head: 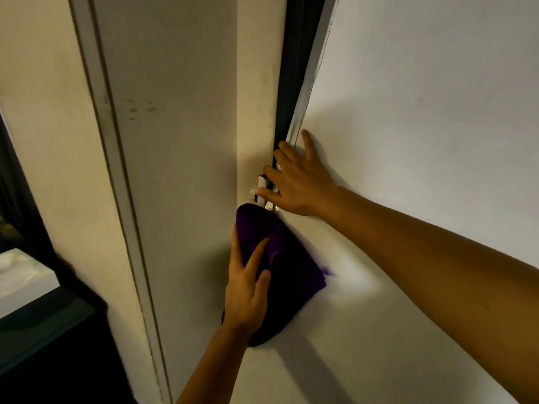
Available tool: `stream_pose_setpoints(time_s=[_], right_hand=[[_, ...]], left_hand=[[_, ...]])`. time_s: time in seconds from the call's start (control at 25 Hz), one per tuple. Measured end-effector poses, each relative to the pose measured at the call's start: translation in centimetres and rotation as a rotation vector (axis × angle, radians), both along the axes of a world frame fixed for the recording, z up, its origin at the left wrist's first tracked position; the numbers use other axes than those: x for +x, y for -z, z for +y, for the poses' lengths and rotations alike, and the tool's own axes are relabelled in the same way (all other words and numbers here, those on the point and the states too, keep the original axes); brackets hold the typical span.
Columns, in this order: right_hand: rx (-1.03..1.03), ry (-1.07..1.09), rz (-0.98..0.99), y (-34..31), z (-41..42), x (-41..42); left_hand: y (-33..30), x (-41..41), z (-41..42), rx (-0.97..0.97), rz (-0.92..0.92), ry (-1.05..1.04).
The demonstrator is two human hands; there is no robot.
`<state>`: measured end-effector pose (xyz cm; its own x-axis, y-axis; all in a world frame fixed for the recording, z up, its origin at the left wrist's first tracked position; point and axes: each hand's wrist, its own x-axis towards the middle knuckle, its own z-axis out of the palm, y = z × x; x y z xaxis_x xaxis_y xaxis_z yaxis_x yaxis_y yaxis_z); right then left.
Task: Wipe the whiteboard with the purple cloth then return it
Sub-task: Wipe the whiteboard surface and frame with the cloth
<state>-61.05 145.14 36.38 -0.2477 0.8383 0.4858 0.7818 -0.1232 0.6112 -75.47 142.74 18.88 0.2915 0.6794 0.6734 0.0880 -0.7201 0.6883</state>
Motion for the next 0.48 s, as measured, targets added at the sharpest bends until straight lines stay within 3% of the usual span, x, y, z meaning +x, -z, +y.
stream_pose_setpoints(time_s=[0.12, 0.36, 0.48], right_hand=[[-0.001, 0.003, 0.011, -0.1, -0.2, -0.1], [-0.01, -0.013, 0.017, -0.1, -0.6, -0.3], [-0.023, -0.004, 0.009, -0.3, -0.8, -0.3]], left_hand=[[-1.6, 1.3, 0.2, -0.053, -0.17, -0.078], [-1.4, 1.9, 0.6, 0.071, 0.089, -0.235], [1.4, 0.6, 0.2, -0.055, 0.145, -0.178]])
